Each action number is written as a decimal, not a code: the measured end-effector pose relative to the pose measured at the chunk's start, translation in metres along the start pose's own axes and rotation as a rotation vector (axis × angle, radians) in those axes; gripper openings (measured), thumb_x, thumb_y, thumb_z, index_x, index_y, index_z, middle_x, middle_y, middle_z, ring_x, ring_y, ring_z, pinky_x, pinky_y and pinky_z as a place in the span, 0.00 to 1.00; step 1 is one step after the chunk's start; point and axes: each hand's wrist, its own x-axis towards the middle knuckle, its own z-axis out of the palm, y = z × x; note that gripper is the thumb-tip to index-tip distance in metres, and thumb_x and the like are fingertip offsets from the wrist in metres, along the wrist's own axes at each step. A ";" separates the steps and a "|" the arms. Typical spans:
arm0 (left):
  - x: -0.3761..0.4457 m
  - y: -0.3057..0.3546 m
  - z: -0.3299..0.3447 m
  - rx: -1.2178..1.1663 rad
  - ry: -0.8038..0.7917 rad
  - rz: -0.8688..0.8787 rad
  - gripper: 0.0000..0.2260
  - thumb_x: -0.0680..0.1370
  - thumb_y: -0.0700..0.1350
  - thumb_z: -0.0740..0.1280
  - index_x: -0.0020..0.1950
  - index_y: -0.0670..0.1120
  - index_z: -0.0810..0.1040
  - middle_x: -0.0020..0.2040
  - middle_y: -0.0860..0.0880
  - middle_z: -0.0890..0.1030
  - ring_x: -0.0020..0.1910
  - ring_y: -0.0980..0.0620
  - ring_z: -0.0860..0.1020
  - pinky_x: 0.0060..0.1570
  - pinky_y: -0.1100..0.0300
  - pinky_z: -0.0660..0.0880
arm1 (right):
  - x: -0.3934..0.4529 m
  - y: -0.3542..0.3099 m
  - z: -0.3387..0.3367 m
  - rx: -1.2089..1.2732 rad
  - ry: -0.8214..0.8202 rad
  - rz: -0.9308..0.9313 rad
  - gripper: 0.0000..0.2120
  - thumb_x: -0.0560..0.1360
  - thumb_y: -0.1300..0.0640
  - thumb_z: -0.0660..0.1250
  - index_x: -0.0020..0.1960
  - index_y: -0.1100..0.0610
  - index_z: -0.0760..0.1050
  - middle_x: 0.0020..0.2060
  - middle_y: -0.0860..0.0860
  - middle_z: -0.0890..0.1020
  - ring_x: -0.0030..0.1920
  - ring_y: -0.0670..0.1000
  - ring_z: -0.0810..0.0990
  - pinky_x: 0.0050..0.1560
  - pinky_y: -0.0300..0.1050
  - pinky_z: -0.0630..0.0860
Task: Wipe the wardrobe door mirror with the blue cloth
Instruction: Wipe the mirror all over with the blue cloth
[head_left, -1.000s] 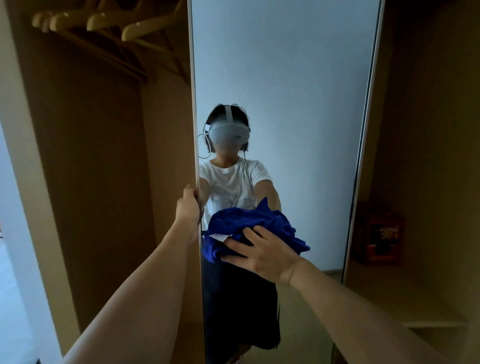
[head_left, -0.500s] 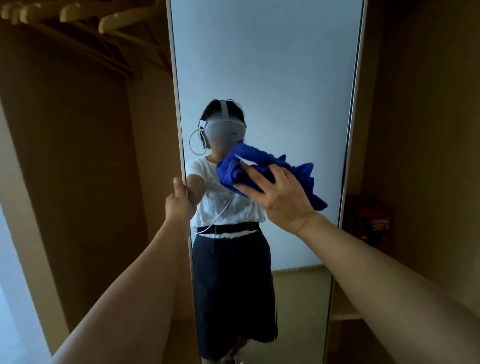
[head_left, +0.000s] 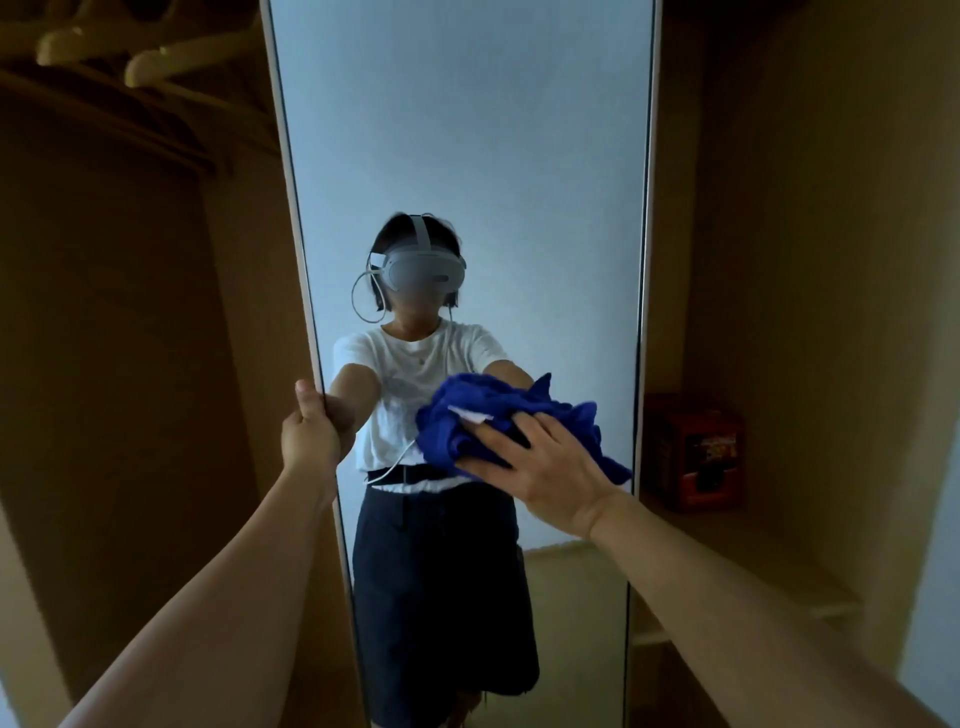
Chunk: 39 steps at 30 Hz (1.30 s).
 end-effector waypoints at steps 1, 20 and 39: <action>-0.001 0.001 0.000 -0.006 0.012 -0.003 0.22 0.79 0.64 0.50 0.39 0.49 0.70 0.35 0.51 0.75 0.35 0.52 0.74 0.40 0.56 0.70 | 0.006 0.008 -0.004 -0.020 0.023 0.056 0.26 0.77 0.66 0.50 0.69 0.47 0.72 0.68 0.55 0.73 0.50 0.63 0.79 0.52 0.57 0.77; -0.019 0.008 -0.003 -0.001 0.017 0.107 0.22 0.80 0.61 0.50 0.31 0.52 0.66 0.31 0.50 0.73 0.30 0.53 0.71 0.30 0.60 0.65 | -0.017 0.030 -0.011 0.019 0.005 0.944 0.40 0.66 0.63 0.73 0.74 0.51 0.62 0.70 0.62 0.67 0.52 0.65 0.73 0.48 0.59 0.77; -0.023 -0.019 -0.015 0.014 -0.118 0.043 0.21 0.80 0.61 0.49 0.35 0.51 0.71 0.35 0.49 0.75 0.35 0.52 0.74 0.38 0.57 0.71 | 0.022 -0.011 -0.013 0.073 0.009 0.735 0.35 0.63 0.63 0.75 0.69 0.54 0.72 0.65 0.62 0.73 0.48 0.67 0.76 0.45 0.60 0.77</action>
